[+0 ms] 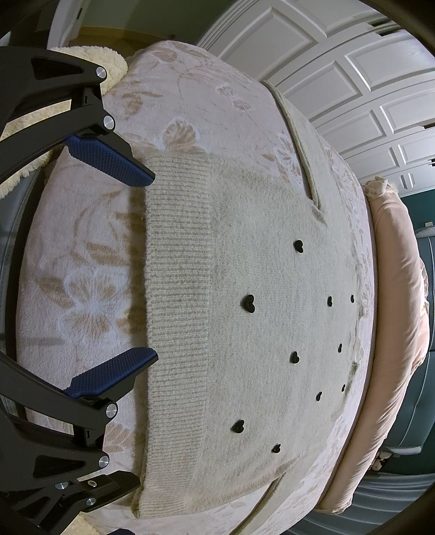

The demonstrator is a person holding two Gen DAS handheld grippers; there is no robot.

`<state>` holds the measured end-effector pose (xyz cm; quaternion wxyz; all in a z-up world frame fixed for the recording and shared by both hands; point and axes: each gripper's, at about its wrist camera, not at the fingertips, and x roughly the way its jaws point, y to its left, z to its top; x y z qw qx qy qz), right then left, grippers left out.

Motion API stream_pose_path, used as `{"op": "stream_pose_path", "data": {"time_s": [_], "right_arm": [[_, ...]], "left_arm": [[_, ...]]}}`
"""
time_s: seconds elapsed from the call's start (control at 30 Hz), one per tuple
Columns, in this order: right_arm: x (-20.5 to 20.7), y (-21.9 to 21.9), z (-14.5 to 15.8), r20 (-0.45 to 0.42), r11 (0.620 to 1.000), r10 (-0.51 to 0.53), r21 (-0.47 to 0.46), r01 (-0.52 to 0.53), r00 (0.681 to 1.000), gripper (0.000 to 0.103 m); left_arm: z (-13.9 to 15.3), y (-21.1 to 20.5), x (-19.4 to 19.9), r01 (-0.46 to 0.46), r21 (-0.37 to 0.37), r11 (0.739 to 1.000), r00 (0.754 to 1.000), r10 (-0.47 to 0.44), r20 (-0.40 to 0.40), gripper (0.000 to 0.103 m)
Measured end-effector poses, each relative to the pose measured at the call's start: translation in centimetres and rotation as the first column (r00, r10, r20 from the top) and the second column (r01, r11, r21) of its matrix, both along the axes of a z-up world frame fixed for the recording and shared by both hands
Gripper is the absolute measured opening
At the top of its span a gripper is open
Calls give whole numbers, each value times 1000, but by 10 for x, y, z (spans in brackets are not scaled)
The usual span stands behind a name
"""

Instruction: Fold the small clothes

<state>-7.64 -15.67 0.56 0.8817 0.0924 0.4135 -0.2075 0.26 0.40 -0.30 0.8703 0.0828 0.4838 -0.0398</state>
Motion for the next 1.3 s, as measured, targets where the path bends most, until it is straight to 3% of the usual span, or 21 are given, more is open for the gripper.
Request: {"op": "stream_pose_path", "data": {"time_s": [0.8, 1.0, 1.1, 1.3], "right_arm": [[0, 0, 0, -3, 1000, 1, 0, -1, 1000, 98], [0, -12, -9, -8, 999, 42, 34, -42, 999, 98], [9, -43, -11, 3, 998, 25, 53, -25, 1000, 98], [38, -176, -5, 54, 986, -145, 95, 140, 988, 98]], "left_arm": [[-3, 3, -1, -1, 1, 1000, 1000, 1, -3, 93], [-13, 4, 8, 16, -18, 1000, 998, -17, -53, 96], [-16, 9, 21, 4, -32, 999, 998, -6, -66, 97], [-24, 19, 59, -32, -61, 998, 991, 24, -130, 97]]}}
